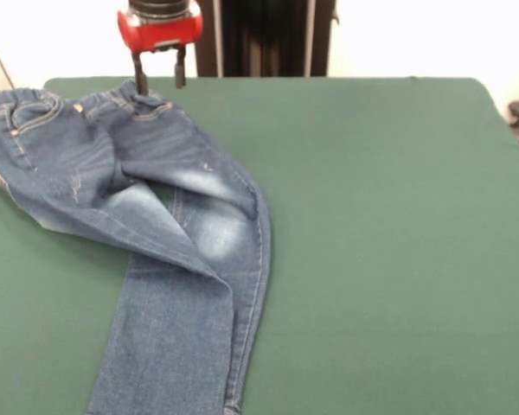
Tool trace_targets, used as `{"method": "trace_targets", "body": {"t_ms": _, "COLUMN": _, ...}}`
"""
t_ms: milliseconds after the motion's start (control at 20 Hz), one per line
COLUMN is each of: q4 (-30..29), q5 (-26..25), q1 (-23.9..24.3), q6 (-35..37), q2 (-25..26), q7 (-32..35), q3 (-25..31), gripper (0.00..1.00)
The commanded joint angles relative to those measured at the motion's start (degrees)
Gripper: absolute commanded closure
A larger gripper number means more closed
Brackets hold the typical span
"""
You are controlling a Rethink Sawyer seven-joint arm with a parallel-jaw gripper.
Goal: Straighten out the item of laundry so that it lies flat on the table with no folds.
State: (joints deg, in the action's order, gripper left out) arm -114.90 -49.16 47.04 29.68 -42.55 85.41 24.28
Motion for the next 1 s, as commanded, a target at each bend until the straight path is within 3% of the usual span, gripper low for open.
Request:
{"method": "trace_targets", "body": {"t_ms": 50, "q4": -3.9, "q5": -2.8, "q1": -3.6, "q6": -3.6, "q2": 4.0, "q7": 4.8, "q3": -2.0, "gripper": 0.0}}
{"method": "trace_targets", "body": {"t_ms": 300, "q4": -3.2, "q5": -5.8, "q1": -4.7, "q6": -6.8, "q2": 5.8, "q7": 6.8, "q3": -5.0, "gripper": 0.0}}
{"method": "trace_targets", "body": {"t_ms": 650, "q4": 1.4, "q5": -11.1, "q1": -12.0, "q6": -16.0, "q2": 8.9, "q7": 13.9, "q3": -12.9, "gripper": 0.0}}
{"method": "trace_targets", "body": {"t_ms": 1000, "q4": 5.1, "q5": -9.2, "q1": -16.6, "q6": -22.5, "q2": 12.8, "q7": 14.1, "q3": -18.9, "gripper": 0.0}}
